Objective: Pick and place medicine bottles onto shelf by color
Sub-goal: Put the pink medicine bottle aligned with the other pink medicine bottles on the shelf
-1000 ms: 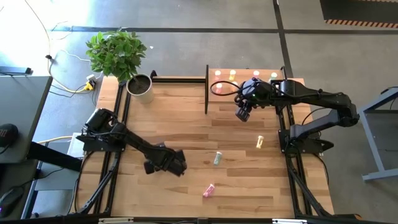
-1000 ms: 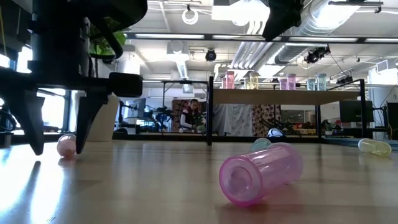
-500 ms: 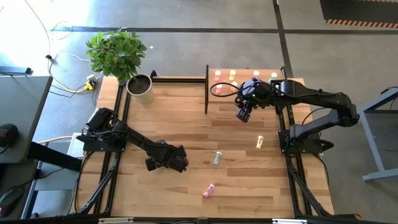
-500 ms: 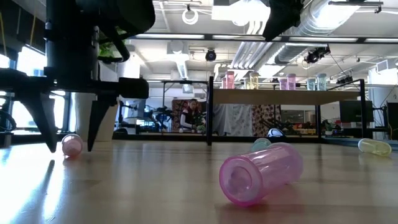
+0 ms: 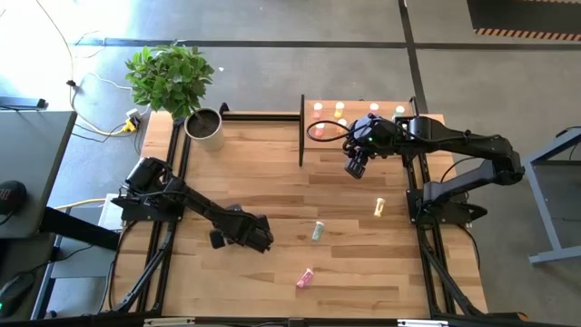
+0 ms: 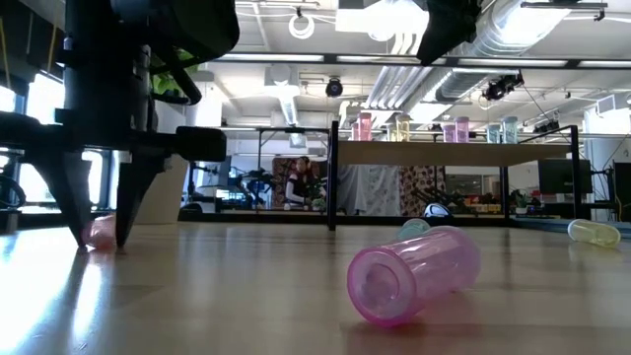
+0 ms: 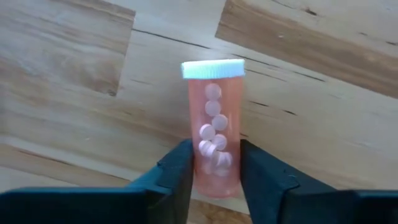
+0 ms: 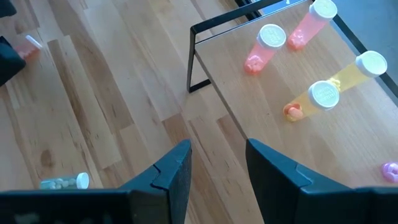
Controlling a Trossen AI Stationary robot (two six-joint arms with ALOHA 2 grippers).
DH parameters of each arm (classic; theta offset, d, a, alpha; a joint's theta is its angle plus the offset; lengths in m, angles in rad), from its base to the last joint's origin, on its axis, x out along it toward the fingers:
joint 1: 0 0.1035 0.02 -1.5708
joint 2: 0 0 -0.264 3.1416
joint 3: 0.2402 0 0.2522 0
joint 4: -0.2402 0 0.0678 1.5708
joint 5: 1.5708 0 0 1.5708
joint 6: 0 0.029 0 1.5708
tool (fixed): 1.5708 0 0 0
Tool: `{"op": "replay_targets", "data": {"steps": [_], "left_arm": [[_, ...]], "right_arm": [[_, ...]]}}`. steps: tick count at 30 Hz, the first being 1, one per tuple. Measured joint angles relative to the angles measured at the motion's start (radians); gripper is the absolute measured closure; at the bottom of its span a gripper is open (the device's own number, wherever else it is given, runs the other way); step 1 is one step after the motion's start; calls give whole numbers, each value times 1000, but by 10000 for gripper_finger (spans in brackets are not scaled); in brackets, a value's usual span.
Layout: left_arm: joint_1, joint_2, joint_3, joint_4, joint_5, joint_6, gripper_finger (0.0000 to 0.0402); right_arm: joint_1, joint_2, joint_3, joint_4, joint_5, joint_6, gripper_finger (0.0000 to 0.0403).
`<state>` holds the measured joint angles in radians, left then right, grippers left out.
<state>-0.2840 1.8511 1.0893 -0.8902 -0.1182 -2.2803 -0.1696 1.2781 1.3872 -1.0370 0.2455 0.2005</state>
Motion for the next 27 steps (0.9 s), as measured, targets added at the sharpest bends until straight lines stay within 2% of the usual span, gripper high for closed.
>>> {"op": "replay_targets", "data": {"steps": [5, 11, 19, 27], "left_arm": [[0, 0, 0, 1, -1, 58, 320], [0, -13, -2, 31, 3, 211, 311], [15, -66, 33, 122, -71, 567, 310], [81, -159, 33, 204, -166, 933, 310]], "right_arm": [[0, 0, 0, 0, 0, 0, 261], [0, 0, 0, 4, -17, 7, 261], [0, 0, 0, 48, -129, 57, 261], [1, -1, 1, 109, -210, 208, 256]]}}
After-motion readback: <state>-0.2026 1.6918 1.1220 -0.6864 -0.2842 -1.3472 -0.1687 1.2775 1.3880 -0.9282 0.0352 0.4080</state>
